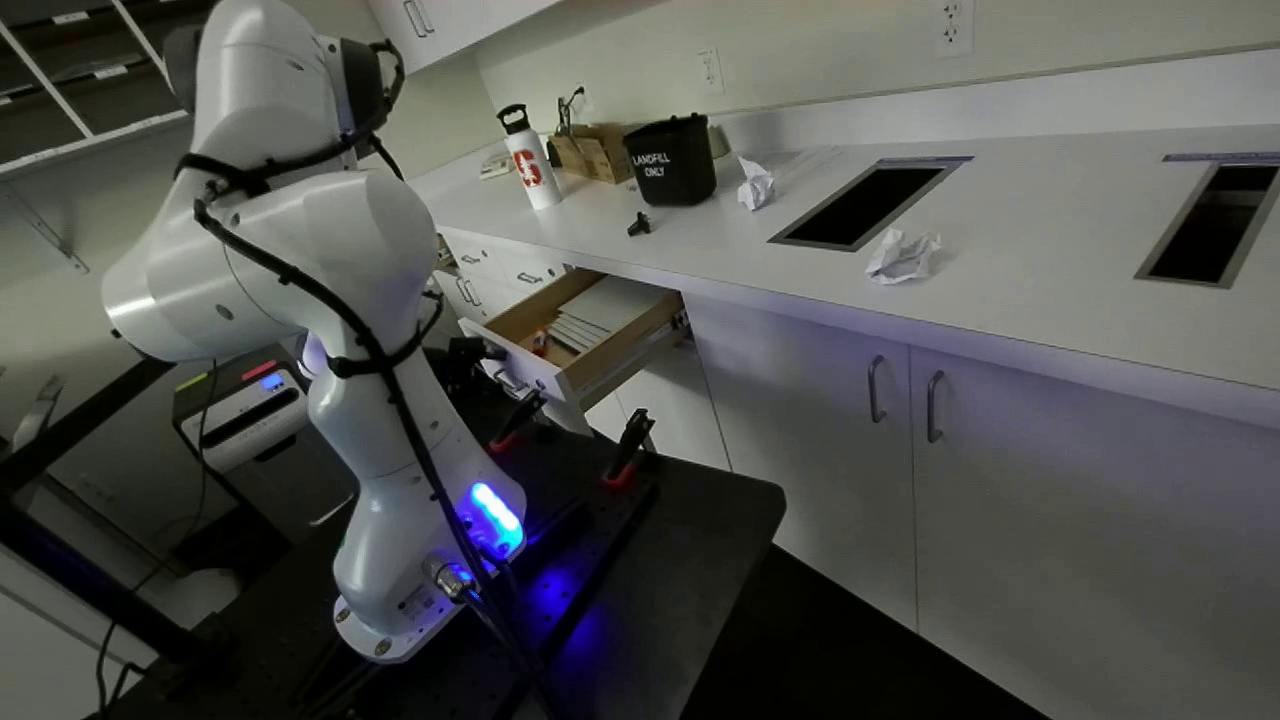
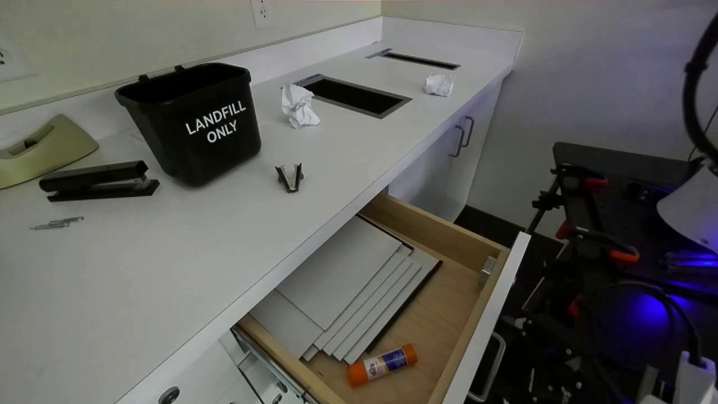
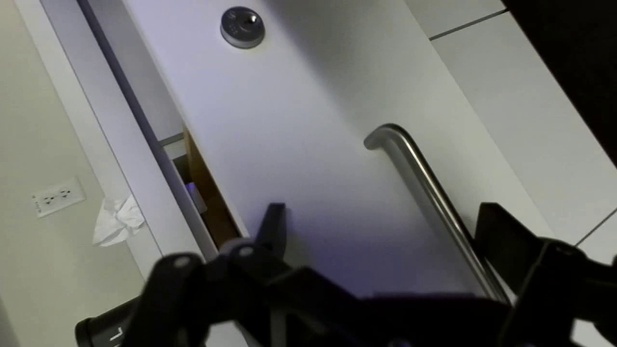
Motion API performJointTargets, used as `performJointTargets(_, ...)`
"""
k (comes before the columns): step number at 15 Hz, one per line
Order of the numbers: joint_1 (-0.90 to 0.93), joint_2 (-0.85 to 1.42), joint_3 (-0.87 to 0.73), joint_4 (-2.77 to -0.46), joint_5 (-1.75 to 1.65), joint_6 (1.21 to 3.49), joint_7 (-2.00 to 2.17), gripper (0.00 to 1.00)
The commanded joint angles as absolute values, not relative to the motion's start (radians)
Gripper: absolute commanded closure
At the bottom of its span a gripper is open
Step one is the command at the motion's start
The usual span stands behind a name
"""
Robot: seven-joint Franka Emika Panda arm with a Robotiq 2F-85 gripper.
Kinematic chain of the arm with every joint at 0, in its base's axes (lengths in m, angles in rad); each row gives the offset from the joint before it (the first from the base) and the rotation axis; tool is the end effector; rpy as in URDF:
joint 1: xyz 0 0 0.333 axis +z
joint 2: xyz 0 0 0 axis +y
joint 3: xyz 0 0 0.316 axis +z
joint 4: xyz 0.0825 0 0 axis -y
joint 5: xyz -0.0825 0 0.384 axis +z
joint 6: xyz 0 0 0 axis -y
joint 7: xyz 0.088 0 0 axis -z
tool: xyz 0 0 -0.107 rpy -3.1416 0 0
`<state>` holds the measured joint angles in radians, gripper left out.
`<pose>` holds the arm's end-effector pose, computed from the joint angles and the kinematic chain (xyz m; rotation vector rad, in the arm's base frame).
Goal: Open the drawer
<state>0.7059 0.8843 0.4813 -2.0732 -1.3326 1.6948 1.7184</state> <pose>0.2218 0.4073 0.0180 2.1111 0.5271 0.6471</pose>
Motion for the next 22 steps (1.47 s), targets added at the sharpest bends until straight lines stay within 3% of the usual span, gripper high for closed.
performJointTargets(1, 0.649, 0.658, 0.513, -2.285, -1.289, 1.756, 1.750, 0.00)
performJointTargets(8, 0.546, 0.299, 0.614, -2.500, -1.167, 1.734, 1.737, 0.00)
performJointTargets(18, 0.645, -0.230, 0.786, -2.703, -0.611, 1.671, 1.632, 0.00)
performJointTargets(19, 0.612, -0.081, 0.771, -2.649, -0.688, 1.693, 1.700, 0.00)
performJointTargets(22, 0.638, -0.188, 0.791, -2.679, -0.631, 1.679, 1.660, 0.00)
